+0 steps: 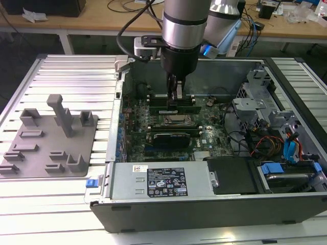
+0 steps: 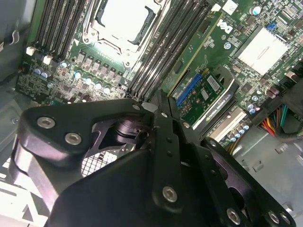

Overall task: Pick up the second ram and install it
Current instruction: 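Pick up the second ram and move it above second insertion slot, then insert the second ram into the second slot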

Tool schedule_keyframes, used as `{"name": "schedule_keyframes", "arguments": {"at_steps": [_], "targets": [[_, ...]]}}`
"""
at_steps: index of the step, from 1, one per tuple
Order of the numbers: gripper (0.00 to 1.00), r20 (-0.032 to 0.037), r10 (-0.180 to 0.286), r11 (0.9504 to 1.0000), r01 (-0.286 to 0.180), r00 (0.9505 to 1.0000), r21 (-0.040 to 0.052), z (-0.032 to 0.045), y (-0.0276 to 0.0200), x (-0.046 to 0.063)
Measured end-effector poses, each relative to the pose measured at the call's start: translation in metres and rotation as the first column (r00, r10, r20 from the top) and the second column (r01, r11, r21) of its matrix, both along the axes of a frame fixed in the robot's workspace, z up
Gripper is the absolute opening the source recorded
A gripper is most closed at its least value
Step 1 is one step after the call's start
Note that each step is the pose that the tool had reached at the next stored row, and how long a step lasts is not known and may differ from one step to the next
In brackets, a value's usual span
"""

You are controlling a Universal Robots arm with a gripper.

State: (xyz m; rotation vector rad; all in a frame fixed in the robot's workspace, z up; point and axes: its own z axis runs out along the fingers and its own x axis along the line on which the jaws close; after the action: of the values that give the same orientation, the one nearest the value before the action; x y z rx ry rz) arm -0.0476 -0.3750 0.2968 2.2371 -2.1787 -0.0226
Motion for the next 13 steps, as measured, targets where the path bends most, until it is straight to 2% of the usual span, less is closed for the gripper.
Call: {"name": "schedule_keyframes", "arguments": {"at_steps": [10,13], "targets": [[0.09,0.0,0.0,1.0,0.0,1.0,0.0001,-0.0009,0.0,0.0001],[0.09,0.0,0.0,1.0,0.0,1.0,0.0,-0.0012,-0.0018,0.0001]]}}
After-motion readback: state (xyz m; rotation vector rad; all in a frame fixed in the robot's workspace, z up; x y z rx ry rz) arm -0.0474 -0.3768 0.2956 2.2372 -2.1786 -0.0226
